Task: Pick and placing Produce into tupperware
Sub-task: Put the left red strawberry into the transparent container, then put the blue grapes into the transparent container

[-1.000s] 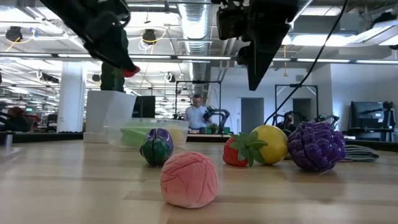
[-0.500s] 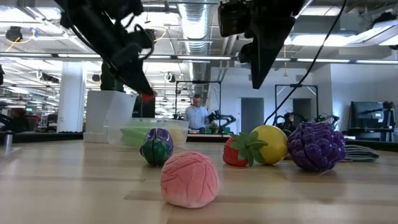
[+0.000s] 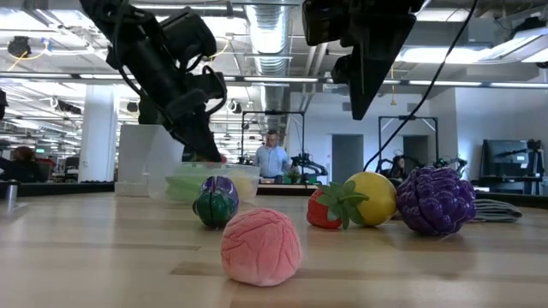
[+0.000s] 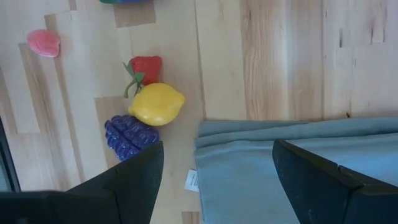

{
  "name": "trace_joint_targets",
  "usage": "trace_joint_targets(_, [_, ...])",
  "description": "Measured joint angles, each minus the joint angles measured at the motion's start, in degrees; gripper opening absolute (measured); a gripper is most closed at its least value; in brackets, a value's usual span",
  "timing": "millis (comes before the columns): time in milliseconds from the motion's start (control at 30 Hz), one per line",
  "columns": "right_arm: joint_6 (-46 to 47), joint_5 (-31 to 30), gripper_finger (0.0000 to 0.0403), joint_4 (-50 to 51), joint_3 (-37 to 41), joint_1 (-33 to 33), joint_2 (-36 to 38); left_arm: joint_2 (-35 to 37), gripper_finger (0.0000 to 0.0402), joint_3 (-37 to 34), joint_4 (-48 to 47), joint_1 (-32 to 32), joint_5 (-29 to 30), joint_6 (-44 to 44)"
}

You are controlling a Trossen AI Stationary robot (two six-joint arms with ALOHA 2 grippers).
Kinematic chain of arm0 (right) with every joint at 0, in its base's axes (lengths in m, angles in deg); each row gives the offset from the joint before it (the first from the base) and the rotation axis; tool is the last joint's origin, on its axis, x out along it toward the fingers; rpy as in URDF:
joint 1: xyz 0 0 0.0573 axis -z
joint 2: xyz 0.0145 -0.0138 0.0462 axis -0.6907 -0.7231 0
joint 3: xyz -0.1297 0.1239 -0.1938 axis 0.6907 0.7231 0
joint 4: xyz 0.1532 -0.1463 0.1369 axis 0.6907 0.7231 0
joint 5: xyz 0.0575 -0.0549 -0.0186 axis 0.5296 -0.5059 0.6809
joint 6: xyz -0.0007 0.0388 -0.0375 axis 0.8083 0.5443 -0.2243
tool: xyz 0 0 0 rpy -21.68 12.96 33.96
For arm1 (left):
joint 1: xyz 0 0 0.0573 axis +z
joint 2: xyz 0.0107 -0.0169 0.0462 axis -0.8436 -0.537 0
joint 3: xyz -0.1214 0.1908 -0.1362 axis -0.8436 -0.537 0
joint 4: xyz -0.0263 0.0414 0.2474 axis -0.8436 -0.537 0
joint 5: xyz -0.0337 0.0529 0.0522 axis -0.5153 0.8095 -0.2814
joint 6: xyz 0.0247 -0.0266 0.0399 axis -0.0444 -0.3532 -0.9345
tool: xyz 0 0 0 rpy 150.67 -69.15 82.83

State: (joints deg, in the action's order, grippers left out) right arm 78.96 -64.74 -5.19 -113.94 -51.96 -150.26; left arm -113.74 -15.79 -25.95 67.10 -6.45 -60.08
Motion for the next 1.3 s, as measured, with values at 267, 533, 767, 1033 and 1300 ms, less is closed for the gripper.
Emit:
trace_joint_targets(267, [0.5, 0.0, 0.0322, 0.0, 0.0, 0.0, 0.0, 0.0, 0.016, 0.0, 0.6, 0.6, 0.7, 0.7])
trace_joint_targets(533, [0.5, 0.0, 0.0322, 0.0, 0.0, 0.0, 0.0, 0.0, 0.0189, 0.0, 0.6, 0.5, 0.7, 0.7])
trace_joint_targets(767, [1.0, 0.0, 0.0322, 0.7, 0.0, 0.0, 0.0, 2.5, 0.0199, 0.0, 0.8, 0.5, -0.7, 0.7])
trace_joint_targets(1033, [2.1, -1.6, 0.0322, 4.6, 0.0, -1.2, 0.7, 15.0, 0.02, 0.0, -2.7, 0.0, -3.2, -1.1])
trace_joint_targets(1300, [7.4, -3.7, 0.0322, -1.1, 5.2, -5.7, 6.2, 27.9, 0.02, 0.0, -8.0, -0.3, -0.6, -3.9])
